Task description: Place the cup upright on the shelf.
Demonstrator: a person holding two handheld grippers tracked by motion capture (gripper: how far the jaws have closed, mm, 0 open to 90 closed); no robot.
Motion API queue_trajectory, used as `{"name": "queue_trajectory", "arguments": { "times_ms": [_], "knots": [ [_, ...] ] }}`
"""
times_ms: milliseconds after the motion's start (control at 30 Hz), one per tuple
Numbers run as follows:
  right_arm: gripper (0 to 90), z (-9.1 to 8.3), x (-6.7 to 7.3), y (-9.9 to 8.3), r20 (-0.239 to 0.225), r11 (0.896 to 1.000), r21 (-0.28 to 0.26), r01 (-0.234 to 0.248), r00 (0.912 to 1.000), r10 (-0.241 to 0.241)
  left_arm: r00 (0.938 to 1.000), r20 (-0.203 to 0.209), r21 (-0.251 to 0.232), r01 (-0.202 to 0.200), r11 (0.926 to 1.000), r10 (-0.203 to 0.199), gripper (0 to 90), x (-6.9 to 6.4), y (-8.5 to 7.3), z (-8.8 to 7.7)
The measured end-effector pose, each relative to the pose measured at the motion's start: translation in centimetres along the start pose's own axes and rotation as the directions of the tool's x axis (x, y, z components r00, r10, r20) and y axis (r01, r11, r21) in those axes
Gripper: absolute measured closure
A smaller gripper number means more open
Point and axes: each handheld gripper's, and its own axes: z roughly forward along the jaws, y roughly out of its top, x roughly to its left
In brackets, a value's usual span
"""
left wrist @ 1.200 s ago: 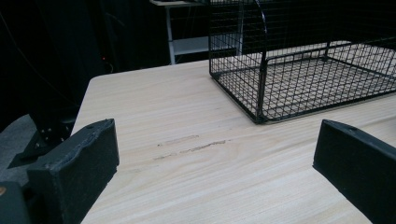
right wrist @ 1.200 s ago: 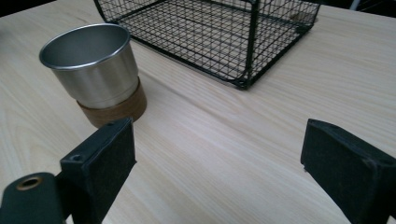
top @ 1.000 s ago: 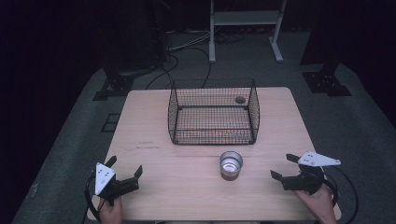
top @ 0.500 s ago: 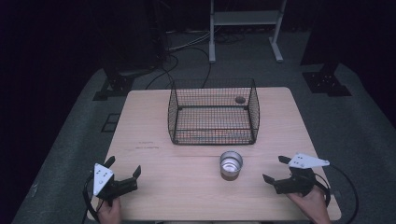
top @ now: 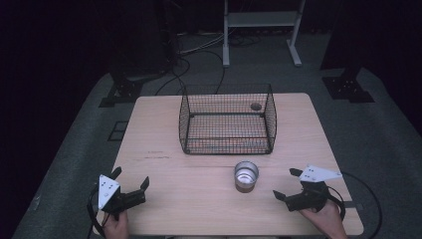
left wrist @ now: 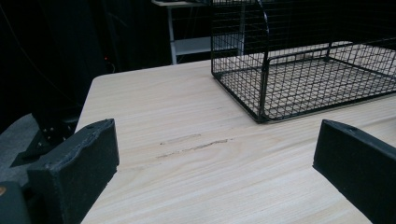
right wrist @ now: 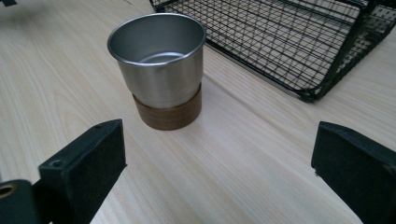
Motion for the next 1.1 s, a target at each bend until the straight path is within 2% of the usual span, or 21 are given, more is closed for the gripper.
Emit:
{"name": "queue_trajectory", "arguments": {
  "times_ms": [600,667,1100],
  "knots": [
    [1.8,1.8,1.7,1.0,-0.044,0.999,0.026,0.039,0.9983,-0.038,1.0000,0.002,0.000,-0.001,1.0000,0.001,0.0,0.0,0.1,-0.1],
    [1.9,2.0,1.9,1.1,-0.061,0.999,0.026,0.036,0.9975,-0.034,1.0000,0.001,0.003,0.003,1.0000,-0.003,0.0,0.0,0.0,-0.1],
    [1.8,4.1,2.9,1.9,-0.085,0.997,0.049,0.055,0.9950,-0.051,1.0000,-0.002,-0.003,0.006,1.0000,-0.006,0.0,0.1,0.0,-0.2]
  ]
}}
